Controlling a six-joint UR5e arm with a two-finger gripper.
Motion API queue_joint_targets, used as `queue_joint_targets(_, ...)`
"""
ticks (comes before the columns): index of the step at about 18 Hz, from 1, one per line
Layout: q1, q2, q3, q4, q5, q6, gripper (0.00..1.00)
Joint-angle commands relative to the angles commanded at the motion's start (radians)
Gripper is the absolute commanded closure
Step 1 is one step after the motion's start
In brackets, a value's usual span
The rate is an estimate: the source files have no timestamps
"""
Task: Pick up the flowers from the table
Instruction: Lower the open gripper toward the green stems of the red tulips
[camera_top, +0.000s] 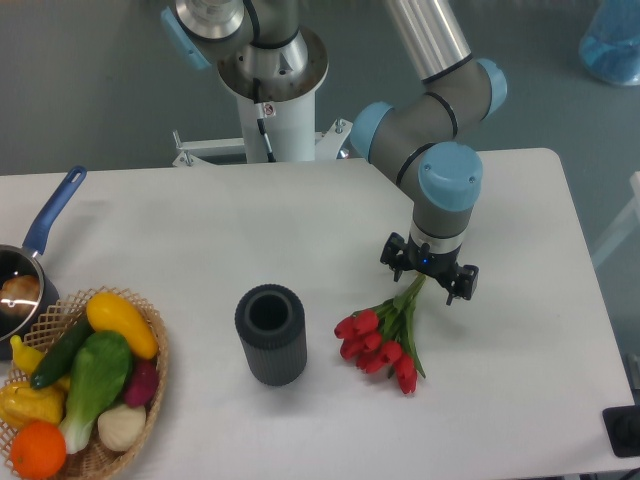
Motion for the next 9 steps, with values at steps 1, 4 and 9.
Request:
queue_joint_targets(1, 0.0, 0.002, -0.003, 0.0, 0.002, 0.0, 0.0)
queue_joint_targets(4, -0.002, 0.0, -0.003, 0.001, 0.023, 0.006, 0.0)
queue_joint_targets(9, -0.017, -0.011, 0.018, 0.009, 0.026, -0.003, 0.0)
